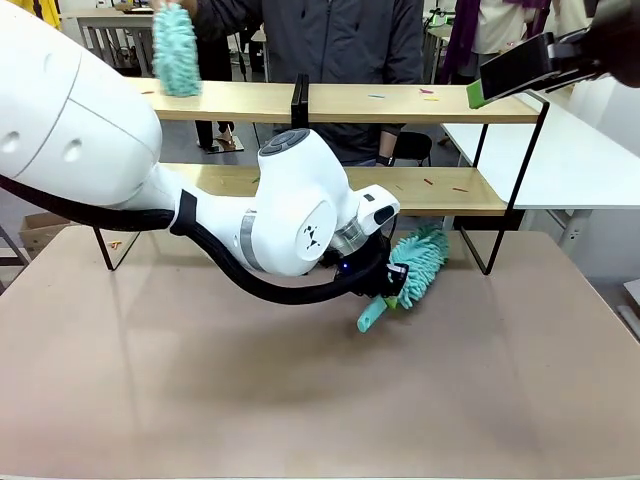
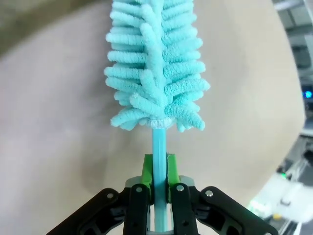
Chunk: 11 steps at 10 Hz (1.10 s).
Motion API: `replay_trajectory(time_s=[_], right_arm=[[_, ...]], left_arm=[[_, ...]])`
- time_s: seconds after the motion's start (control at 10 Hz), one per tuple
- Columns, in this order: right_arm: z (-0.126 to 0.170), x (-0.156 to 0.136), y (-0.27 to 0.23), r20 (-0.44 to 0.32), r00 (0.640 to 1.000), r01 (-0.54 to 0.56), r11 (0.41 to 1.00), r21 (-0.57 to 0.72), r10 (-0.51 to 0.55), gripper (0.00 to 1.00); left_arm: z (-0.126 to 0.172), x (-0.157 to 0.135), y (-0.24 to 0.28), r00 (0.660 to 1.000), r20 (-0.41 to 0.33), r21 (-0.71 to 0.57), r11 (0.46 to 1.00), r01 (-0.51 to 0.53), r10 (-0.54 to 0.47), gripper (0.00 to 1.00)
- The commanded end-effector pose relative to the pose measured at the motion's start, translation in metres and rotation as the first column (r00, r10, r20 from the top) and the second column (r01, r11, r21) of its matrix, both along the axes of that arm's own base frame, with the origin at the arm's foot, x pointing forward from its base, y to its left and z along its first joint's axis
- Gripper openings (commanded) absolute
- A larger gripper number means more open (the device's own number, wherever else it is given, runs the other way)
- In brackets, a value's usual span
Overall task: Clean the shelves.
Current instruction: Clean a randomly selected level of the Shelf with the Duster.
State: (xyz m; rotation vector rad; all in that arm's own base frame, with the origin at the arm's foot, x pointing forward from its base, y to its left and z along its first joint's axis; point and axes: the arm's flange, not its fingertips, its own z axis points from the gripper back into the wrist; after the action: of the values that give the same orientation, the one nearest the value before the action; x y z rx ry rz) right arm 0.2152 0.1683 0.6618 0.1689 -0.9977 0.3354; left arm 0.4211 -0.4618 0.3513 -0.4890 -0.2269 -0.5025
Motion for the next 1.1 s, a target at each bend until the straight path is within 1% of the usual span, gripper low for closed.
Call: replay_trajectory(time_s=[0.0, 0.1, 0.2, 0.4, 0.5, 0.6, 0.7, 0.9, 1.0], right_arm=[[-0.001, 0.0, 0.0, -0.003, 1.0, -0.002, 1.0, 0.001, 0.002, 1.0], [-0.001, 0.0, 0.0, -0.003, 1.0, -0.002, 1.0, 0.001, 0.002, 1.0], [-0.001, 0.0, 0.0, -0.003, 1.0, -0.002, 1.0, 0.001, 0.002, 1.0], [-0.001, 0.0, 0.0, -0.003, 1.0, -0.002, 1.0, 0.001, 0.002, 1.0], [-0.001, 0.0, 0.0, -0.003, 1.0, -0.002, 1.0, 0.001, 0.002, 1.0], [-0.001, 0.0, 0.0, -0.003, 1.0, -0.002, 1.0, 0.001, 0.002, 1.0], [-0.001, 0.0, 0.0, -0.003, 1.0, -0.002, 1.0, 0.001, 0.002, 1.0], [-0.001, 0.0, 0.0, -0.003, 1.0, -0.002, 1.0, 0.001, 0.002, 1.0], [-0.001, 0.0, 0.0, -0.003, 1.0, -0.002, 1.0, 0.001, 0.002, 1.0]], left_arm=[[0.003, 0.001, 0.029, 0.97, -0.03, -0.012, 0.971, 0.239, -0.239, 0.13], [0.005, -0.004, 0.035, 0.946, -0.011, -0.012, 0.946, 0.323, -0.323, 0.13], [0.012, -0.014, 0.043, 0.903, -0.008, -0.072, 0.901, 0.427, -0.429, 0.13], [0.019, -0.032, 0.048, 0.851, 0.003, -0.096, 0.847, 0.523, -0.525, 0.13], [0.024, -0.041, 0.05, 0.804, 0.001, -0.137, 0.797, 0.589, -0.594, 0.13], [0.03, -0.051, 0.051, 0.803, 0.033, -0.142, 0.792, 0.593, -0.595, 0.13], [0.039, -0.058, 0.055, 0.802, 0.069, -0.178, 0.783, 0.596, -0.594, 0.13], [0.058, -0.072, 0.073, 0.82, 0.151, -0.246, 0.782, 0.572, -0.552, 0.13], [0.062, -0.08, 0.086, 0.815, 0.173, -0.247, 0.776, 0.58, -0.553, 0.13]])
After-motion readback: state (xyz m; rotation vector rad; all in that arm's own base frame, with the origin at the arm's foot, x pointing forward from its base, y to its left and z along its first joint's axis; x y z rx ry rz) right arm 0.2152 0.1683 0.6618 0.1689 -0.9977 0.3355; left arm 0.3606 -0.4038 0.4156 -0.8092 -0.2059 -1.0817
